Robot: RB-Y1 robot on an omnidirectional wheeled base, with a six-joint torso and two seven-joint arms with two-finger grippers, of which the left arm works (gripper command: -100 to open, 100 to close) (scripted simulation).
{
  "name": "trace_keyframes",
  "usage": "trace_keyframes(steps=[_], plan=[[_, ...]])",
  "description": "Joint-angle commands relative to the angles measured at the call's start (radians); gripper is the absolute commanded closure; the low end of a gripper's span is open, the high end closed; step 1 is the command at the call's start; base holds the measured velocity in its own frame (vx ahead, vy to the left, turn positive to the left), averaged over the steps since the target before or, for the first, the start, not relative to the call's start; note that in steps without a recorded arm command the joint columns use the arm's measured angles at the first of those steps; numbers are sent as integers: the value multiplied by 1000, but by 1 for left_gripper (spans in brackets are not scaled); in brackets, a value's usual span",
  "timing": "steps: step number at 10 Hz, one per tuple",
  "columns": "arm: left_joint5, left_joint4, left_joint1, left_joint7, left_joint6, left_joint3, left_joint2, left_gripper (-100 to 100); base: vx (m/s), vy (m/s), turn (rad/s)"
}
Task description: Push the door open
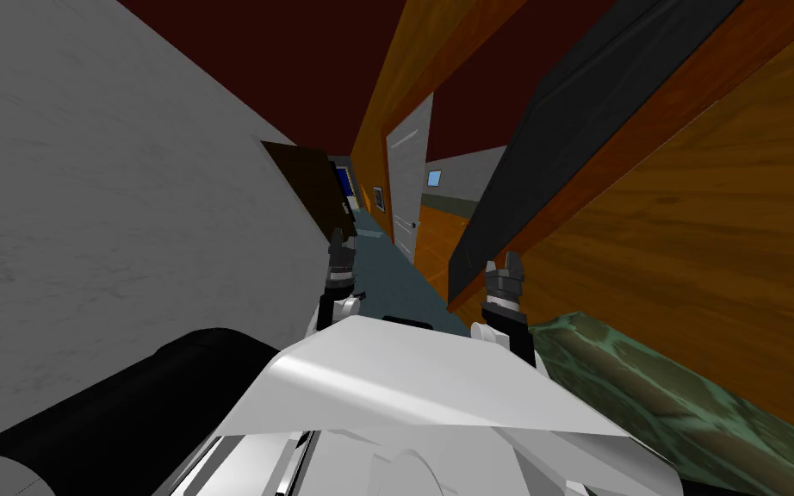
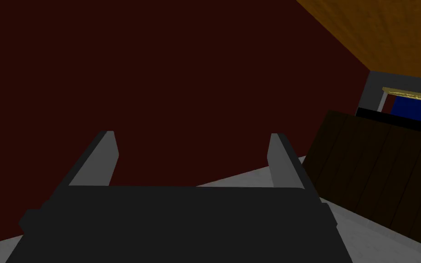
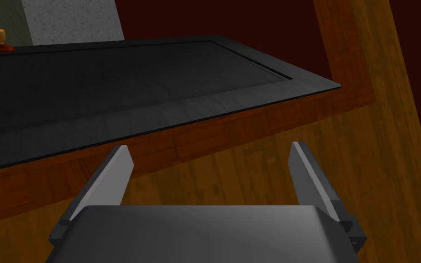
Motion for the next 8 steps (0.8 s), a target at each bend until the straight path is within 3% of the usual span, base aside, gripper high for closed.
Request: trace_keyframes(steps=[1, 8], plan=[[-4, 34, -9, -25, -11, -3, 11, -100, 57, 25, -94], [-18, 169, -44, -122, -53, -17, 45, -100, 130, 34, -91]])
